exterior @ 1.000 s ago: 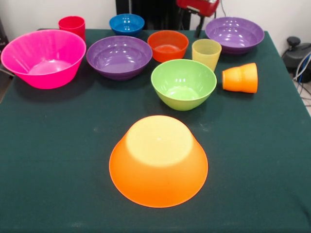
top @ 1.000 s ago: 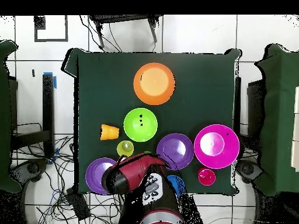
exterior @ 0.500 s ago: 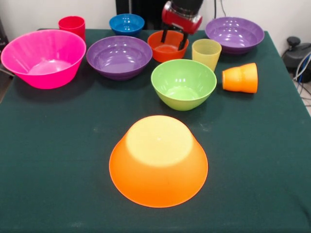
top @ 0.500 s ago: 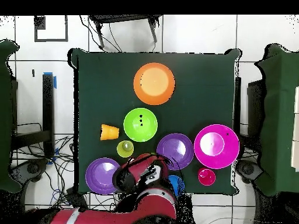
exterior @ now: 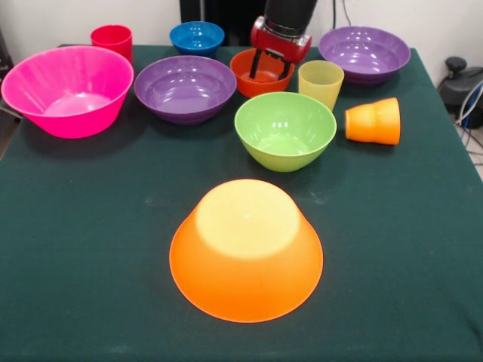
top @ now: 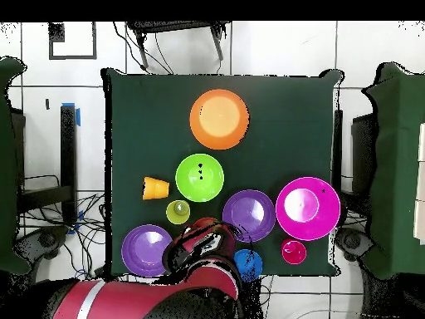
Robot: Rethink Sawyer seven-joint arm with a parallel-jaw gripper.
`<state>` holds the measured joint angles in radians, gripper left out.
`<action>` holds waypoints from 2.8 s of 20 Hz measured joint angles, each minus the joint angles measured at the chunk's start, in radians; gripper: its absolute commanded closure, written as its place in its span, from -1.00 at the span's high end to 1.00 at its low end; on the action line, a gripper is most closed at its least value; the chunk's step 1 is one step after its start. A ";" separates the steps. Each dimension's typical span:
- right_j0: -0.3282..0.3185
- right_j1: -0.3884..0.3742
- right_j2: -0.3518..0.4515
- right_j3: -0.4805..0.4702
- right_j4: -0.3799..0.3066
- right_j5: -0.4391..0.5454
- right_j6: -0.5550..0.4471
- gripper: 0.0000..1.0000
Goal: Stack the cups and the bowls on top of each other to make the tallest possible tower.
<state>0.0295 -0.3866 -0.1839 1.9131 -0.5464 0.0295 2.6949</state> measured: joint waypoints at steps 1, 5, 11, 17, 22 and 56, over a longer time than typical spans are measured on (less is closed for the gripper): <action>0.000 0.000 0.000 0.000 0.000 0.000 0.000 1.00; -0.003 0.000 0.001 0.000 0.000 0.000 0.000 1.00; -0.044 -0.011 0.027 0.010 0.000 0.004 0.000 1.00; -0.157 -0.066 0.094 0.024 0.000 0.072 0.000 1.00; -0.253 -0.151 0.154 0.047 -0.001 0.182 0.000 1.00; -0.256 -0.231 0.340 0.102 -0.001 0.256 0.000 1.00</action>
<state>-0.2261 -0.6173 0.1556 2.0148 -0.5472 0.2855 2.6949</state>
